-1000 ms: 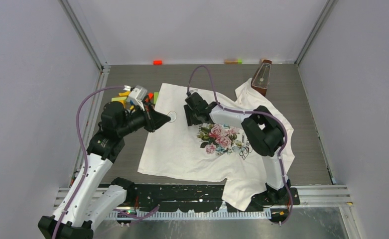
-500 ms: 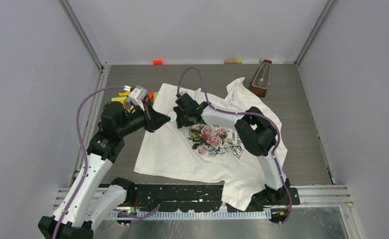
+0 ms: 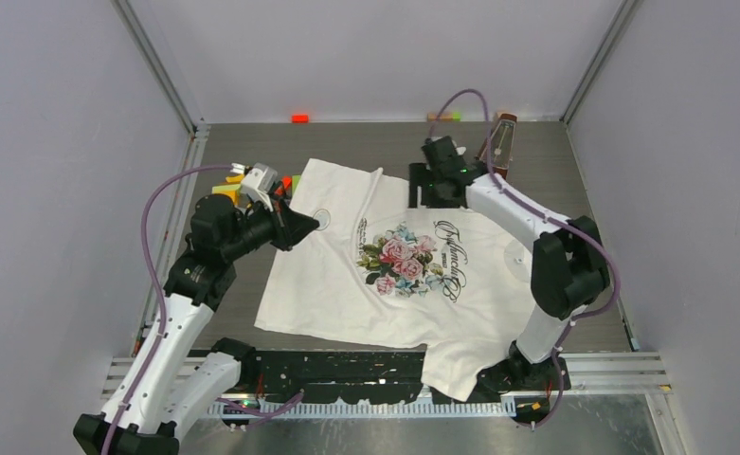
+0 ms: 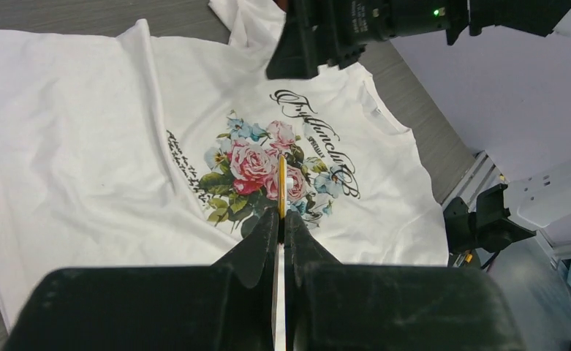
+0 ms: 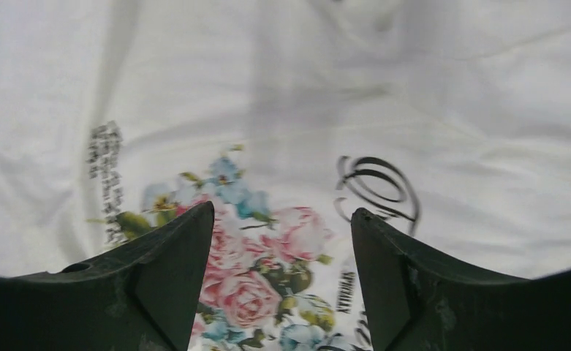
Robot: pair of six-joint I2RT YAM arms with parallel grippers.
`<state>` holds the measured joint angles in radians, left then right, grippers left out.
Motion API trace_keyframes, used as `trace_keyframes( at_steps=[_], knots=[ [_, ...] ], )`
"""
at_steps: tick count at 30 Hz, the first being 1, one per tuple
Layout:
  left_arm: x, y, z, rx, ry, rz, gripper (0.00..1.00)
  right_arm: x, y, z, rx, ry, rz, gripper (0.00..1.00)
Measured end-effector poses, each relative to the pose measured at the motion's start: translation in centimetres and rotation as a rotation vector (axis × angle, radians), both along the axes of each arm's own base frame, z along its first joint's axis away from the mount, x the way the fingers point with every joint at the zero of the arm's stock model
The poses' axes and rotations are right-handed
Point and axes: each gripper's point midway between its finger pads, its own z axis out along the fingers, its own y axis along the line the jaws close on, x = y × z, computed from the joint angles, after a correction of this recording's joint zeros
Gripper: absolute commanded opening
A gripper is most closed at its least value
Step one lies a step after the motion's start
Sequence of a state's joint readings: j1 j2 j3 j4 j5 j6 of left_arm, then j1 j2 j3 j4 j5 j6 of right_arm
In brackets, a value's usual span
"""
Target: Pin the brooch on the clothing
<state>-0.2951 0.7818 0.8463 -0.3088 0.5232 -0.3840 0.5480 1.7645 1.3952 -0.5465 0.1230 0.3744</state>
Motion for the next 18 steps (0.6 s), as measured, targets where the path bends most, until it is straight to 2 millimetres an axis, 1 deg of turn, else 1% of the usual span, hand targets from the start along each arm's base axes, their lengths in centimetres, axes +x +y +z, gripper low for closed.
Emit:
trace_keyframes(
  at_steps=[2,4,5,7,9,11,15,18],
  knots=[
    [0.3,0.1,-0.4,0.005,0.015,0.007,0.0,0.8,-4.6,-0.4,-0.011,0.016,-0.102,0.67],
    [0.7,0.2,-0.8,0.009,0.03,0.015,0.0,1.1,-8.6,-1.8,-0.035,0.056,-0.195,0.63],
    [0.9,0.3,-1.1,0.012,0.041,0.021,0.0,0.8,-10.6,-2.9,-0.047,0.087,-0.24,0.62],
    [1.3,0.5,-1.4,0.016,0.055,0.031,0.0,0.0,-12.9,-4.3,-0.066,0.137,-0.293,0.6],
    [1.6,0.8,-1.6,0.017,0.062,0.042,0.0,-0.6,-14.3,-5.2,-0.072,0.169,-0.335,0.58],
    [1.7,1.0,-1.6,0.017,0.063,0.049,0.0,-1.0,-15.5,-5.9,-0.07,0.19,-0.371,0.53],
    [1.7,1.1,-1.6,0.015,0.063,0.051,0.0,-0.8,-16.4,-6.8,-0.06,0.205,-0.414,0.45],
    [1.6,1.0,-1.5,0.013,0.059,0.046,0.0,-0.4,-16.2,-7.9,-0.047,0.219,-0.42,0.44]
  ],
)
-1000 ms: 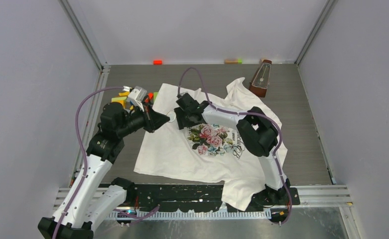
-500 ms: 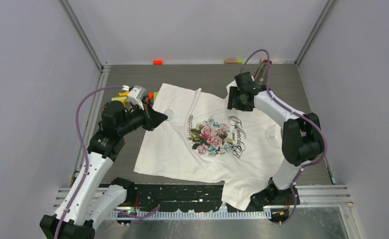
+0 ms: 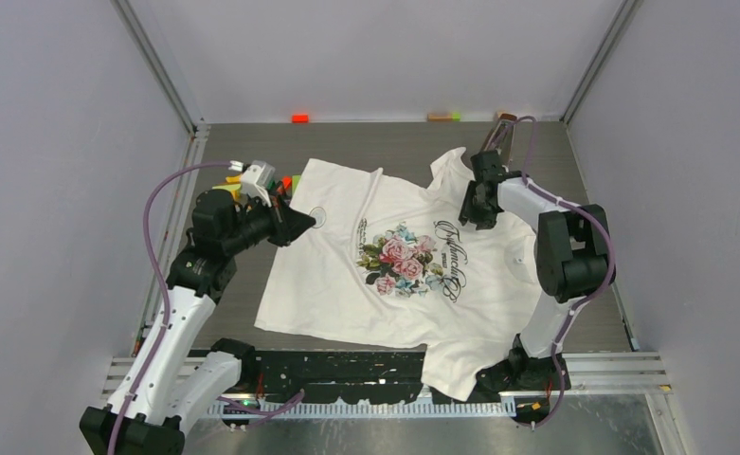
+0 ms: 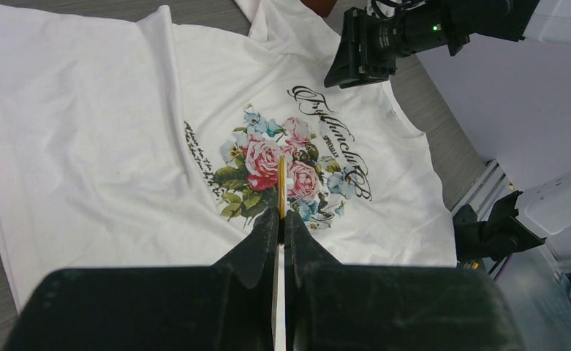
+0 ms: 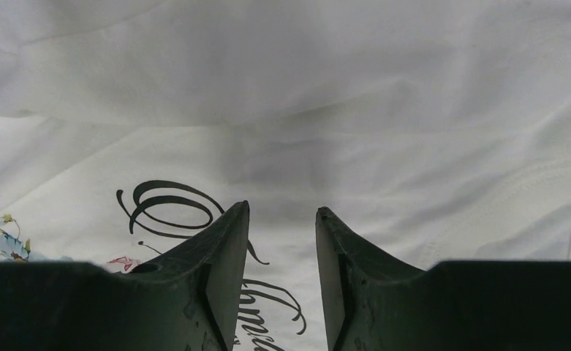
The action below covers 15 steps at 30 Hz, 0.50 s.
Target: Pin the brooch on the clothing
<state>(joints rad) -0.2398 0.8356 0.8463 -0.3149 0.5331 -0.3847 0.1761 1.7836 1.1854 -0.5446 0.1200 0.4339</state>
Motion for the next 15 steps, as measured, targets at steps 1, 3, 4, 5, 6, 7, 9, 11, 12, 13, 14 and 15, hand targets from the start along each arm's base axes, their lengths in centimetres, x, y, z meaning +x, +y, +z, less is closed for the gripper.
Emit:
trace_keyframes(
  at_steps=[1,3,4,5,6,7,9,11,12,13,14,15],
  knots=[
    [0.0,0.0,0.0,-0.001,-0.001,-0.001,0.0,0.1,0.3,-0.5,0.013,0.007,-0.001,0.44],
    [-0.1,0.0,0.1,-0.002,-0.004,-0.003,0.0,0.2,0.6,-1.0,0.029,0.014,-0.001,0.45],
    [-0.1,0.0,0.1,-0.002,-0.004,-0.004,0.0,0.3,0.8,-1.2,0.038,0.013,0.0,0.45],
    [-0.1,-0.1,0.2,-0.003,-0.005,-0.005,0.0,0.5,1.0,-1.2,0.045,0.009,0.002,0.46],
    [-0.2,-0.1,0.2,-0.004,-0.004,-0.007,0.0,0.7,1.1,-1.3,0.052,0.004,0.003,0.46],
    [-0.2,-0.1,0.2,-0.004,-0.004,-0.009,0.0,0.8,1.3,-1.3,0.055,-0.001,0.005,0.46],
    [-0.2,-0.1,0.2,-0.006,-0.003,-0.01,0.0,1.1,1.5,-1.4,0.057,-0.004,0.009,0.46],
    [-0.2,-0.1,0.2,-0.008,-0.002,-0.011,0.0,1.6,1.7,-1.6,0.054,-0.005,0.009,0.46],
    [-0.3,-0.2,0.2,-0.008,-0.002,-0.012,0.0,1.9,1.7,-1.8,0.049,-0.004,0.008,0.45],
    [-0.3,-0.2,0.2,-0.009,-0.003,-0.012,0.0,2.0,1.7,-1.8,0.043,-0.001,0.007,0.44],
    [-0.3,-0.1,0.2,-0.009,-0.004,-0.012,0.0,2.2,1.7,-1.7,0.038,-0.007,0.007,0.43],
    [-0.3,-0.1,0.2,-0.009,-0.005,-0.012,0.0,2.3,1.7,-1.8,0.032,-0.006,0.007,0.42]
  ],
)
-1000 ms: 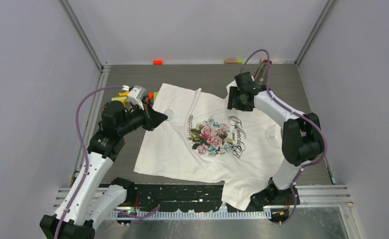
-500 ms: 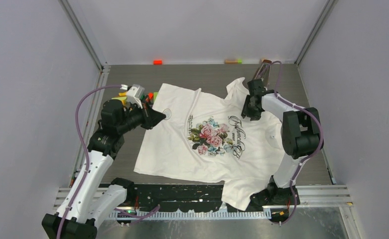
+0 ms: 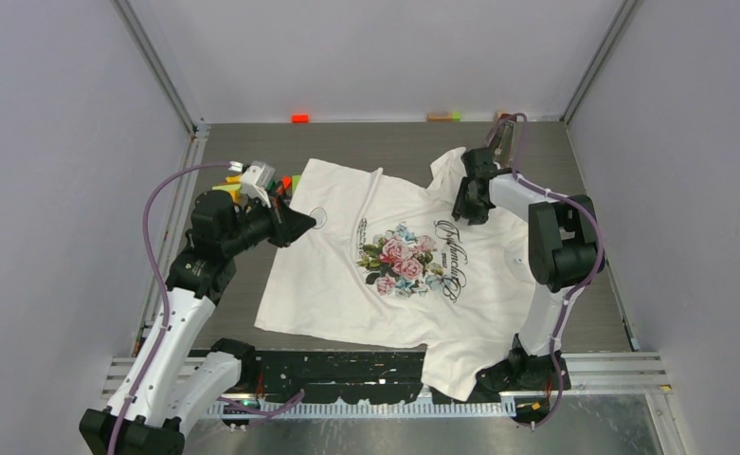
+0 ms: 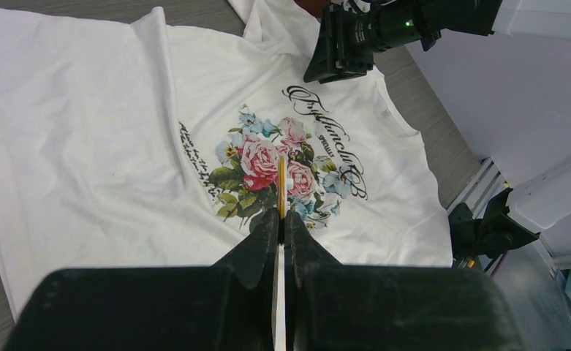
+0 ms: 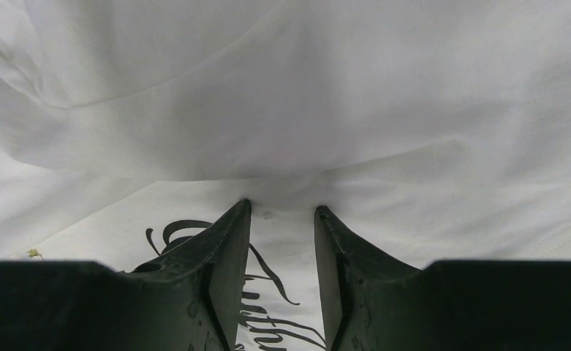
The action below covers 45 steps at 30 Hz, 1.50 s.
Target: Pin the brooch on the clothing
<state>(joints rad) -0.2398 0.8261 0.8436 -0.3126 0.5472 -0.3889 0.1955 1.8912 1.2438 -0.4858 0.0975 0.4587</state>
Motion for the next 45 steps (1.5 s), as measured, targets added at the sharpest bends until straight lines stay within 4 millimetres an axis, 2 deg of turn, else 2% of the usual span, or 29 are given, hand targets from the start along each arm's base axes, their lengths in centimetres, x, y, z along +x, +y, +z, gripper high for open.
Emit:
trace_keyframes(
  at_steps=[4,8,12,13,14,16,19,21,22,24,26,29,31,33,35,42,44,45],
  knots=[
    [-0.1,0.0,0.1,-0.001,-0.004,0.0,0.0,0.0,-0.3,-0.1,-0.029,0.001,-0.007,0.38],
    [-0.1,0.0,0.2,-0.003,-0.007,0.0,0.0,0.1,-0.7,-0.2,-0.05,0.004,-0.013,0.29],
    [-0.2,0.0,0.2,-0.002,-0.009,0.001,0.0,0.2,-0.6,-0.1,-0.051,0.002,-0.012,0.15],
    [-0.2,0.0,0.2,-0.002,-0.01,0.0,0.0,0.2,-0.6,-0.1,-0.05,0.0,-0.01,0.05],
    [-0.2,0.0,0.2,-0.001,-0.01,-0.001,0.0,0.3,-0.5,-0.1,-0.049,-0.001,-0.009,0.03],
    [-0.2,-0.2,0.1,0.004,-0.009,0.003,0.0,0.3,-0.4,-0.1,-0.048,-0.003,-0.007,0.01],
    [0.0,-0.8,-0.4,0.003,0.02,0.004,0.0,0.3,-0.3,-0.1,-0.043,-0.002,-0.006,0.03],
    [0.4,-2.1,-1.0,0.001,0.047,-0.003,0.0,0.2,-0.2,-0.1,-0.035,-0.002,-0.003,0.19],
    [0.5,-3.1,-1.4,0.0,0.059,-0.016,0.0,0.2,-0.1,0.0,-0.029,-0.003,-0.004,0.32],
    [0.8,-5.7,-2.6,-0.002,0.092,-0.046,0.0,0.0,0.0,0.0,-0.02,-0.004,-0.004,0.42],
    [1.3,-8.0,-4.0,-0.004,0.127,-0.069,0.0,-0.4,0.0,0.1,-0.016,-0.001,0.001,0.46],
    [2.7,-10.9,-6.8,-0.002,0.185,-0.073,0.0,-1.3,0.0,0.4,-0.009,-0.001,0.01,0.46],
    [3.9,-12.0,-8.7,0.007,0.216,-0.052,0.0,-1.8,0.1,0.7,0.001,-0.005,0.014,0.43],
    [5.2,-13.1,-9.8,0.002,0.232,-0.03,0.0,-2.2,0.2,1.0,0.015,-0.013,0.018,0.34],
    [6.4,-14.1,-10.3,-0.011,0.23,-0.014,0.0,-2.4,0.4,1.0,0.029,-0.016,0.021,0.29],
    [11.3,-17.8,-10.7,-0.057,0.175,0.031,0.0,-2.7,0.8,0.3,0.058,-0.02,0.019,0.28],
    [12.2,-18.7,-11.4,-0.058,0.171,0.041,0.0,-2.5,1.0,0.3,0.065,-0.027,0.021,0.21],
    [12.5,-19.1,-11.8,-0.055,0.171,0.044,0.0,-2.4,1.0,0.3,0.067,-0.029,0.022,0.15]
  ],
)
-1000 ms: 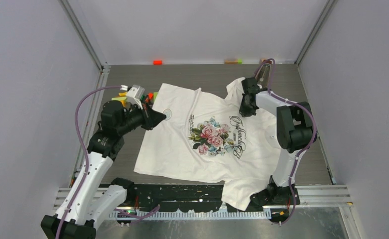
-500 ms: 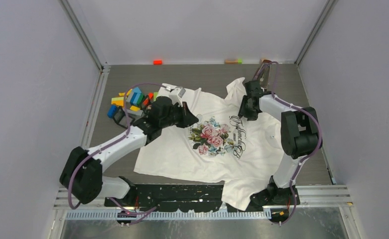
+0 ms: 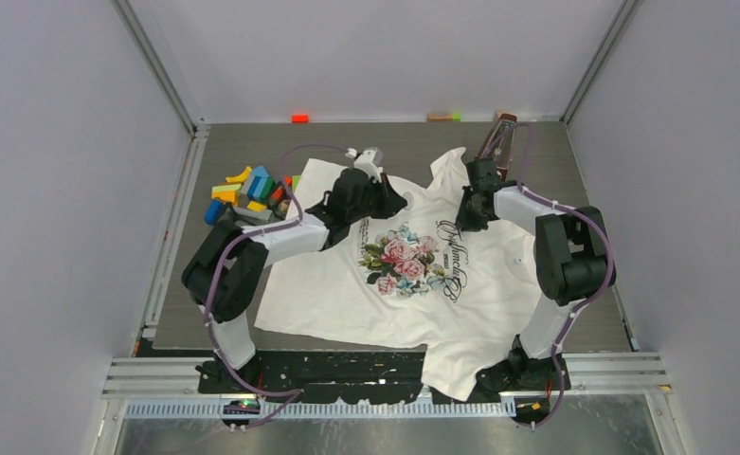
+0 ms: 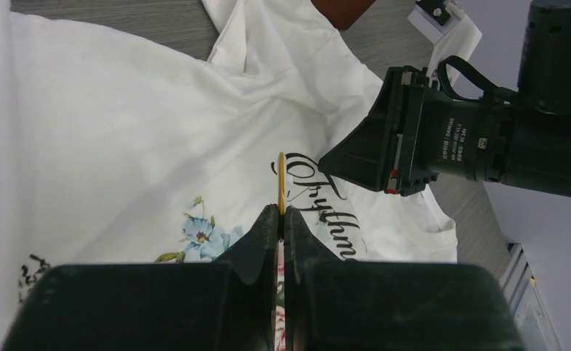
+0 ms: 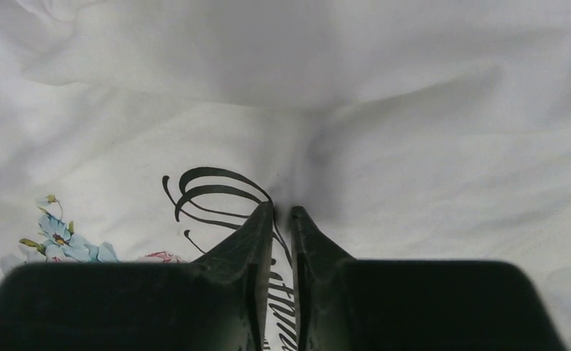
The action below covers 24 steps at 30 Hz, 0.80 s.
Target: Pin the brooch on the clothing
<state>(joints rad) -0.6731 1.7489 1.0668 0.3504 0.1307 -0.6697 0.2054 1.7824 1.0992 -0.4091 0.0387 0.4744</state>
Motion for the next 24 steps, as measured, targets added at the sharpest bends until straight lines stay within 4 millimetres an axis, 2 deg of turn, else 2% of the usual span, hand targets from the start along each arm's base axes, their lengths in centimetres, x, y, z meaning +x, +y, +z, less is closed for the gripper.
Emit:
trace_keyframes(
  at_steps=[2,4,8,16,24],
  knots=[
    [0.6,-1.1,-1.0,0.009,0.002,0.002,0.0,0.2,0.1,0.0,0.003,-0.006,0.001,0.04],
    [1.0,-2.3,-2.0,0.02,0.005,0.0,0.0,0.3,0.1,0.0,0.005,-0.008,0.003,0.01],
    [1.1,-4.7,-4.0,0.042,0.009,-0.008,0.0,0.3,0.2,-0.4,0.013,-0.021,0.0,0.0],
    [0.7,-8.6,-6.8,0.093,-0.002,-0.005,0.0,-0.6,1.1,0.3,0.091,-0.088,0.007,0.0],
    [1.0,-9.9,-7.9,0.143,-0.019,0.036,0.0,-0.8,2.5,2.5,0.191,-0.195,0.029,0.01]
  ],
)
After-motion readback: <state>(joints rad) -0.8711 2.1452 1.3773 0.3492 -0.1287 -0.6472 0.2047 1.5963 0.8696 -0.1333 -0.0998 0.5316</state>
